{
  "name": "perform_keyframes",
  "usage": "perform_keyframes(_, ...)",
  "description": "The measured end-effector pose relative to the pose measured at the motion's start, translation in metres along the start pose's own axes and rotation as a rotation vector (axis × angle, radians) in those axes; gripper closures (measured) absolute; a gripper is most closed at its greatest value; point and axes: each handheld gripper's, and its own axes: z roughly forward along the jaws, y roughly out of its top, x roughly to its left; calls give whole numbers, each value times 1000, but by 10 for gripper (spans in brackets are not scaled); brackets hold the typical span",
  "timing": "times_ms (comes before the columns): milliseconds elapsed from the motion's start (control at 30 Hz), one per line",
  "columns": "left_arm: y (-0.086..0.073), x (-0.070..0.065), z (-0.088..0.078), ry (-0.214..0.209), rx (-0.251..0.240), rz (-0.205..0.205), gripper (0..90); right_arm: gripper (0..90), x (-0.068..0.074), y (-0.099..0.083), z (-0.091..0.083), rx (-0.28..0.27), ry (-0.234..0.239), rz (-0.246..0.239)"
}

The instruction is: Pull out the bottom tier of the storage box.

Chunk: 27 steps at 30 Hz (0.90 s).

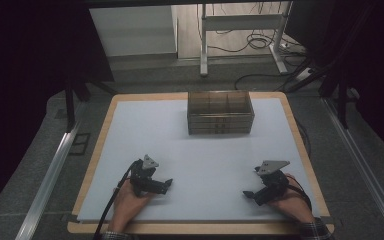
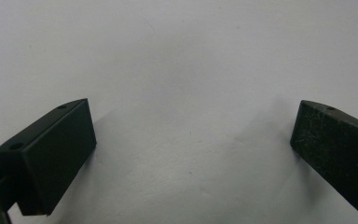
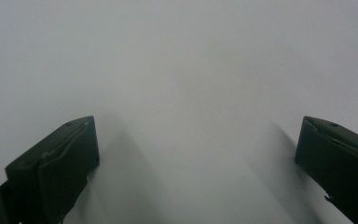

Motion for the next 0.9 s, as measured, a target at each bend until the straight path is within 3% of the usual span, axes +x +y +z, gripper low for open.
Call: perform_keyframes(900, 0, 0, 0, 0, 5, 5, 0, 0, 0, 0, 0, -2, -1, -1)
